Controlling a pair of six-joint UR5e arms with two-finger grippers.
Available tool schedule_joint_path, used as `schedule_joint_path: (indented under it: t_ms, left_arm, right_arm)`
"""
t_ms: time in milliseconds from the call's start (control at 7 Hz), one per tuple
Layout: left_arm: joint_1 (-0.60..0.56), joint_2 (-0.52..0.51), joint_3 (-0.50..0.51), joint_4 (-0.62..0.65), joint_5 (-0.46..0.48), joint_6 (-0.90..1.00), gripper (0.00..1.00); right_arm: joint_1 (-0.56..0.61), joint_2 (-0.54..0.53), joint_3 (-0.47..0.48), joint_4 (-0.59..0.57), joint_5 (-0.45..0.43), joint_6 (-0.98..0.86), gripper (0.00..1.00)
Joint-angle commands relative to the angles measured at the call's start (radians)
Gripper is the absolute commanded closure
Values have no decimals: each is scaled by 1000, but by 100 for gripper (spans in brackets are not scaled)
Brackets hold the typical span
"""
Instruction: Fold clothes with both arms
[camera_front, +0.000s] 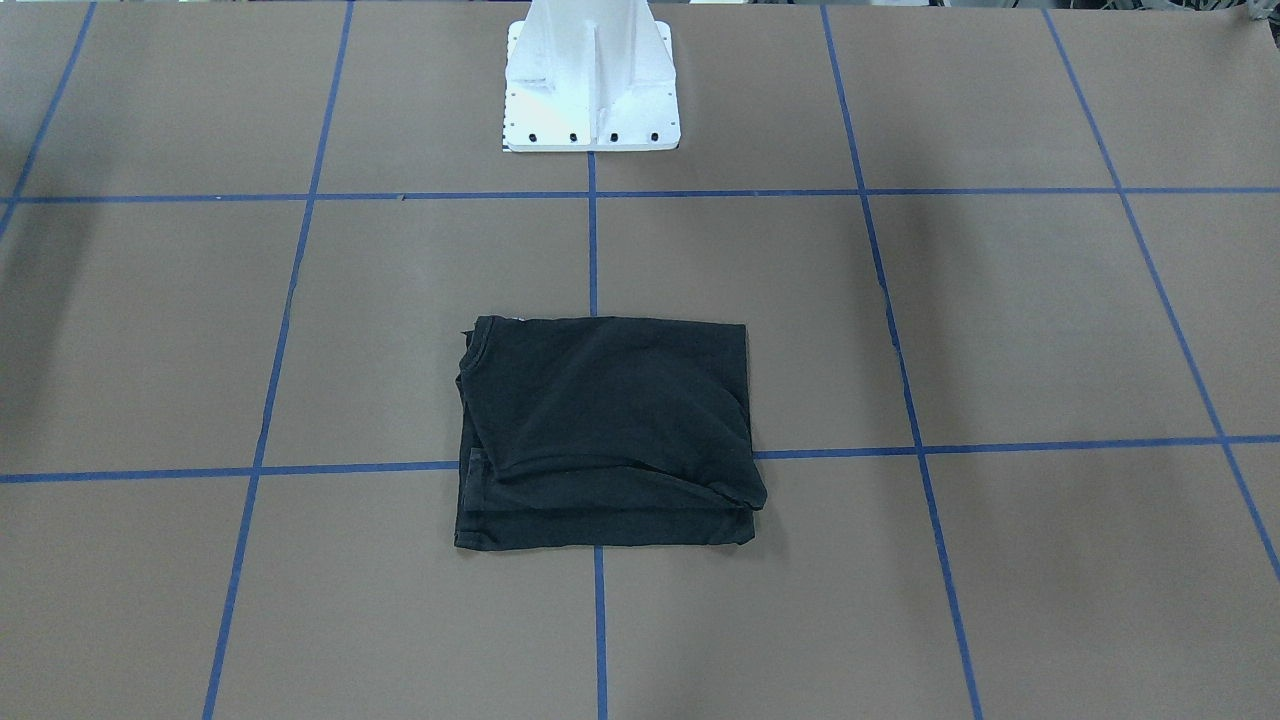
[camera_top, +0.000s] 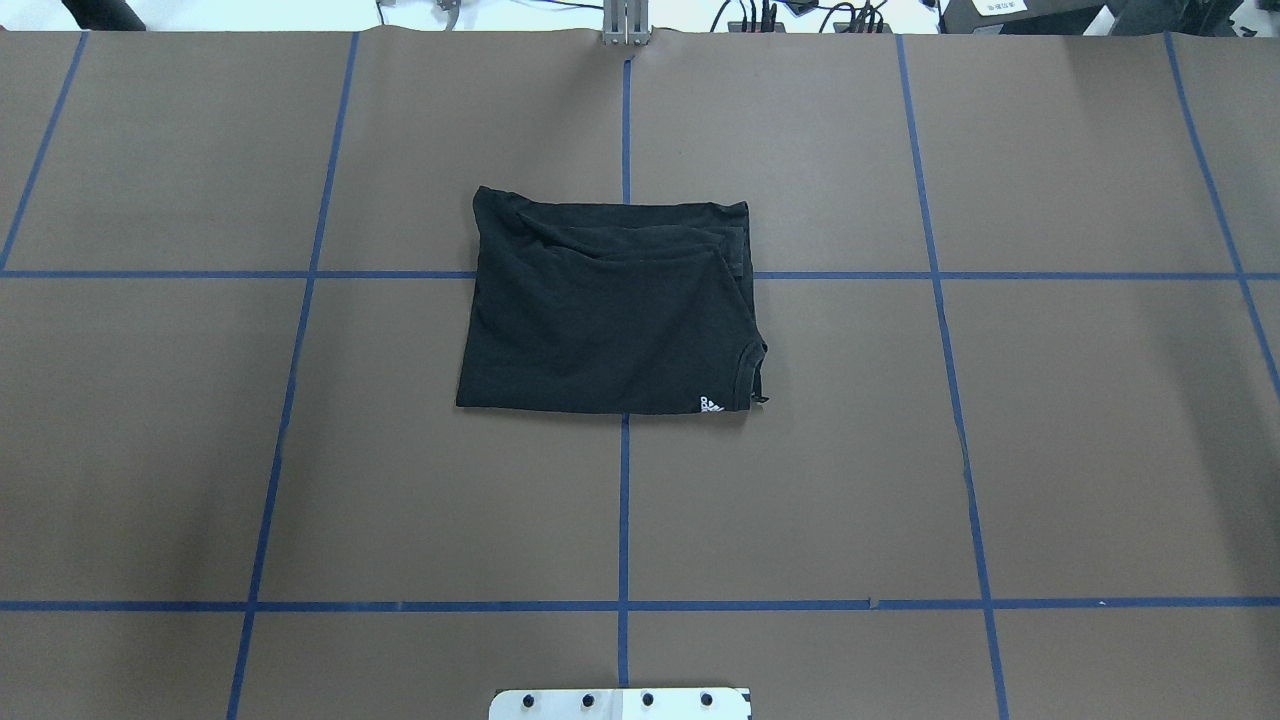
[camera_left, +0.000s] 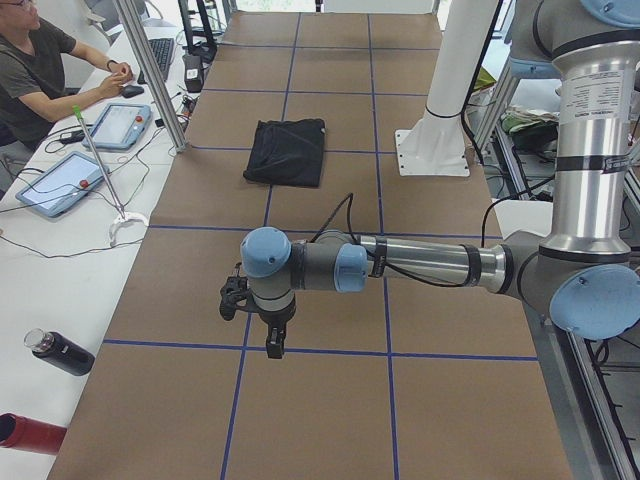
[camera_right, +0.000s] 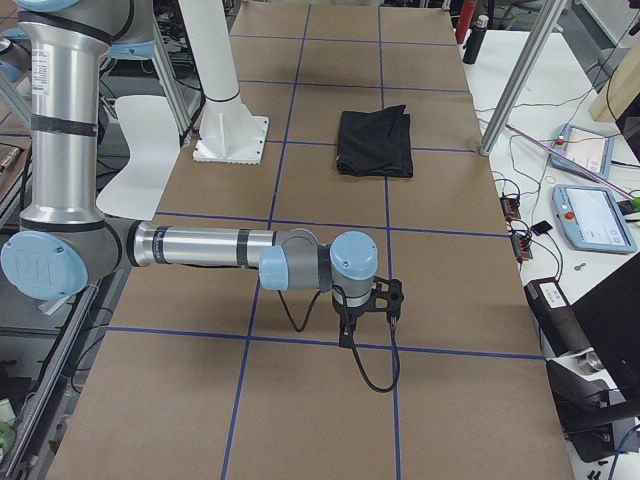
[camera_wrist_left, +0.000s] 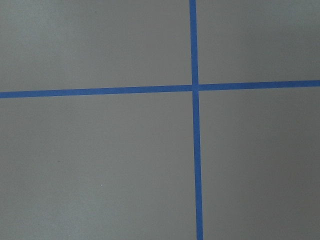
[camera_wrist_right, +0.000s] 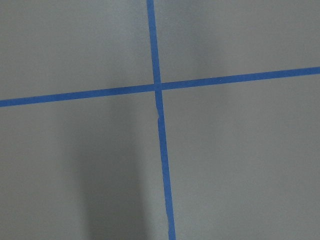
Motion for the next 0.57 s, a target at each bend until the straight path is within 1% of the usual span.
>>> schedule_joint_path:
  t_ms: [0, 429]
  left_arm:
    - [1, -1, -1, 2, 0, 0, 0]
    - [1, -6, -9, 6, 0, 9, 0]
  right_arm:
    - [1, 0, -1, 2, 0, 0, 0]
    - [1, 0, -1, 2, 1, 0, 0]
